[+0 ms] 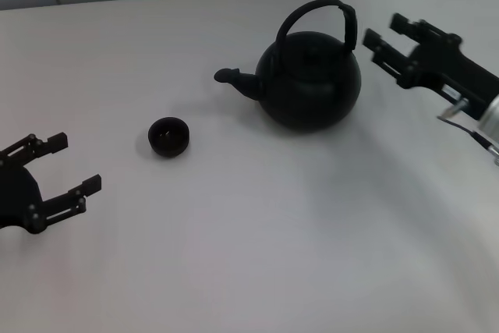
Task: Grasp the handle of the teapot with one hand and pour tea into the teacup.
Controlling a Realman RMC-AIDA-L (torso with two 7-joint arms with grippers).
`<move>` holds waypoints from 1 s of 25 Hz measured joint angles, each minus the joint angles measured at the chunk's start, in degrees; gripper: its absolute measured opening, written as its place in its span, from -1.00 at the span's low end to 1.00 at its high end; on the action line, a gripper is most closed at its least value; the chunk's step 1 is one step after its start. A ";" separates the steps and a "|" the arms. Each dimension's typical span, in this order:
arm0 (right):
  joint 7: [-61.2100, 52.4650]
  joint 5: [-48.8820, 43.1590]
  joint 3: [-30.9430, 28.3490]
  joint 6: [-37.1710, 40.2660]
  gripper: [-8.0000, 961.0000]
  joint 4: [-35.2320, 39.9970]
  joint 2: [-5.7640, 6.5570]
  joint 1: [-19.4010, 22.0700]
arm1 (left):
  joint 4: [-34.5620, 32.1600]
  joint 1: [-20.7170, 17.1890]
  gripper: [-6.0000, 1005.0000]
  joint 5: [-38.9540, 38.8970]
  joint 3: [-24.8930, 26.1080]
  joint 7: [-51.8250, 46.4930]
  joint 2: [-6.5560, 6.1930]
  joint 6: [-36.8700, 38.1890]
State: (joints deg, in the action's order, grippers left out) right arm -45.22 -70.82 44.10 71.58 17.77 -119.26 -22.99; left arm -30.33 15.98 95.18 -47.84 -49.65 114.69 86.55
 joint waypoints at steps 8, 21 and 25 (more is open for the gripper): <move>0.02 -3.43 1.28 15.00 0.22 -0.50 1.24 6.74 | 0.01 0.44 0.60 0.00 -3.86 -0.79 -0.95 0.59; -19.92 -34.14 0.82 21.19 0.27 8.77 8.43 -2.04 | -6.72 8.02 0.60 10.31 -7.36 -16.86 -5.33 1.90; -22.05 -39.34 0.83 20.47 0.28 9.35 9.49 -5.36 | -7.86 8.97 0.60 11.94 -7.35 -19.04 -5.36 1.95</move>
State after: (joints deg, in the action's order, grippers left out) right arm -67.27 -110.17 44.92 92.05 27.12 -109.78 -28.35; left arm -38.19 24.94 107.12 -55.19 -68.69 109.33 88.49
